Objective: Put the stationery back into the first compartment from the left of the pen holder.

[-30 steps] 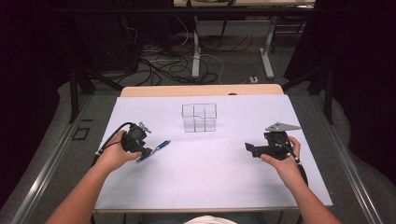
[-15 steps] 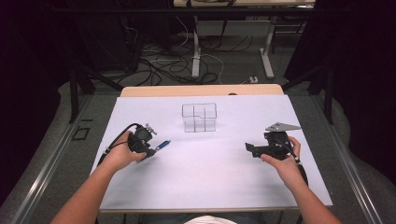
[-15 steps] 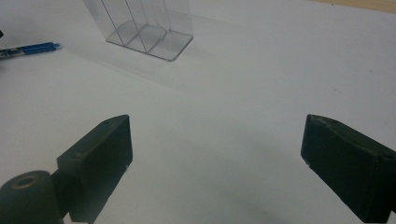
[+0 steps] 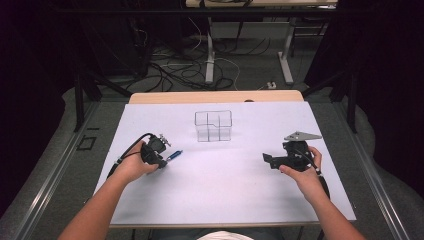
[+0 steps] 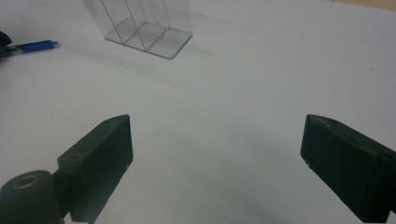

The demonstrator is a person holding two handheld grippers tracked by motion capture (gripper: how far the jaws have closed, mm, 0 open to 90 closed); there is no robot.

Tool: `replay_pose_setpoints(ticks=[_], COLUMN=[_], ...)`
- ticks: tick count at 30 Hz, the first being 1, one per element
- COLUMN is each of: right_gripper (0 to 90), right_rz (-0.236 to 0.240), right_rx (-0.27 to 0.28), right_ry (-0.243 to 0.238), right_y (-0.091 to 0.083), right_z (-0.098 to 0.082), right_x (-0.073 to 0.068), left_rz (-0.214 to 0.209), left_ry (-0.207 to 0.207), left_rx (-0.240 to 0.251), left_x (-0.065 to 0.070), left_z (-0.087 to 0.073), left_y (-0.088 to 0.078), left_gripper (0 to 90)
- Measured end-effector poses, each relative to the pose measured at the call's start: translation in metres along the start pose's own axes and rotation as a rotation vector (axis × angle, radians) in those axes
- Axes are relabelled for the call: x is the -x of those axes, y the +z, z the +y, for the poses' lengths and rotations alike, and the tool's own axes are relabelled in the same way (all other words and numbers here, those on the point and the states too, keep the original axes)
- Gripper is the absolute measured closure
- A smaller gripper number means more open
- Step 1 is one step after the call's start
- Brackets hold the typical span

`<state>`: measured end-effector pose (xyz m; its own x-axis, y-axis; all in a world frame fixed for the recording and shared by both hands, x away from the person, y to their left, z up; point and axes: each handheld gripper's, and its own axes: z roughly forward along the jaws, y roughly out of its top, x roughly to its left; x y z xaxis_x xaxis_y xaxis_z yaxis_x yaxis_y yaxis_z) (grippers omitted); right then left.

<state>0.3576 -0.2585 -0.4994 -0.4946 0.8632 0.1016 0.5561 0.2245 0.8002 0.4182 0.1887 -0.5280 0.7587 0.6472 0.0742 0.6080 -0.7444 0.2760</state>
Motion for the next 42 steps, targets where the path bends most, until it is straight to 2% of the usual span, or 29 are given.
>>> replay_pose_setpoints(ticks=[13, 16, 27, 35, 42], right_gripper=[8.9, 8.9, 9.0, 9.0, 9.4], right_rz=[0.003, 0.003, 0.004, 0.0, 0.001], right_rx=[-0.001, -0.002, -0.003, -0.002, -0.002], right_ry=[0.002, 0.003, 0.009, -0.003, -0.001], right_y=[0.0002, 0.0004, 0.0, 0.0005, 0.0009], right_z=[-0.0003, -0.0003, -0.0004, -0.0008, -0.0011], right_x=[-0.0005, -0.0003, -0.0004, 0.0003, 0.0005], left_rz=[-0.036, -0.031, -0.026, -0.018, -0.006], left_ry=[0.03, 0.058, 0.092, 0.095, 0.079], left_rx=[-0.005, -0.018, -0.023, -0.023, -0.025], left_x=[-0.0008, -0.0017, -0.0008, 0.0002, 0.0005], left_z=[0.0013, 0.0022, 0.0034, 0.0035, 0.0033], left_y=[0.0006, 0.0002, 0.0007, 0.0006, -0.0001], left_gripper=[74.9, 76.3, 79.0, 79.2, 79.3])
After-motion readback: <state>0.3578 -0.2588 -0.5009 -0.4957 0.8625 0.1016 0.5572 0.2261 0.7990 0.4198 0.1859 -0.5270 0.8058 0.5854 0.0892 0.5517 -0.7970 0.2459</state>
